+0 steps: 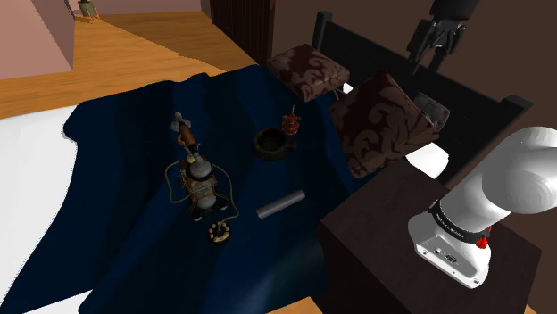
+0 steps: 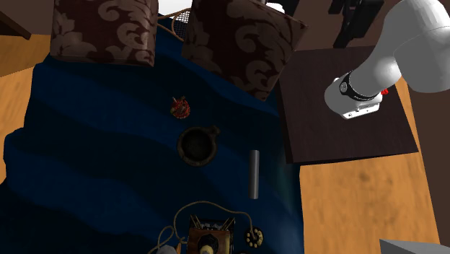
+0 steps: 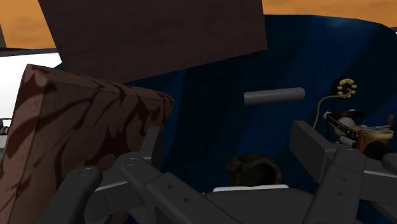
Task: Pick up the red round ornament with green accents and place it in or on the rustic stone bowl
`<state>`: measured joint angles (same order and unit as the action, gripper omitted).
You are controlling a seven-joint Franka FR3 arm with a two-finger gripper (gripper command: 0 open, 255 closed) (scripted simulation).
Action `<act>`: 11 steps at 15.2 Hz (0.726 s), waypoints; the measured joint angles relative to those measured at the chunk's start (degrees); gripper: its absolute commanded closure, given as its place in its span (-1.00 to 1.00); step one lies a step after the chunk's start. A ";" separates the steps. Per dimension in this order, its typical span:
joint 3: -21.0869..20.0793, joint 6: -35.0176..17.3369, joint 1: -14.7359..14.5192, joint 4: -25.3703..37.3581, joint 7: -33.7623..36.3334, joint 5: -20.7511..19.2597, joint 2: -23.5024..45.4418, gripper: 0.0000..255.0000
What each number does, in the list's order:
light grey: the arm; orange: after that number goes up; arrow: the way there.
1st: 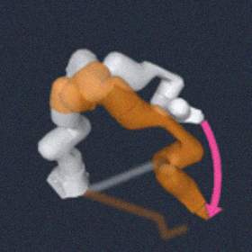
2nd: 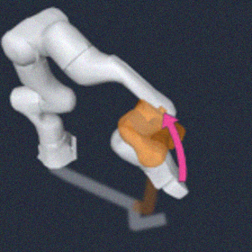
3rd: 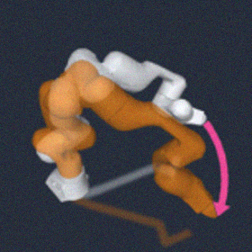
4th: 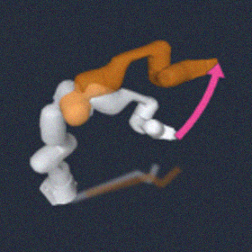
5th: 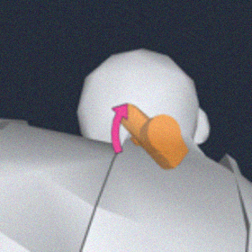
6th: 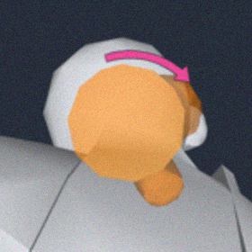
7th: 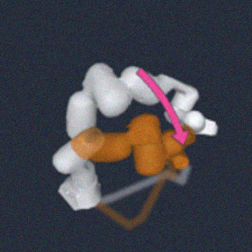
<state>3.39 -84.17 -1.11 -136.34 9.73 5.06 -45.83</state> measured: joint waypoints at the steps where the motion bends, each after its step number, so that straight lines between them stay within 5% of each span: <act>1: 0.00 0.00 0.00 0.00 0.00 0.00 0.00 -1.00; 11: 5.62 -17.03 -2.14 -3.89 -15.50 -5.31 11.86 -1.00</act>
<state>9.01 -101.20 -3.25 -140.23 -5.77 -0.24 -33.97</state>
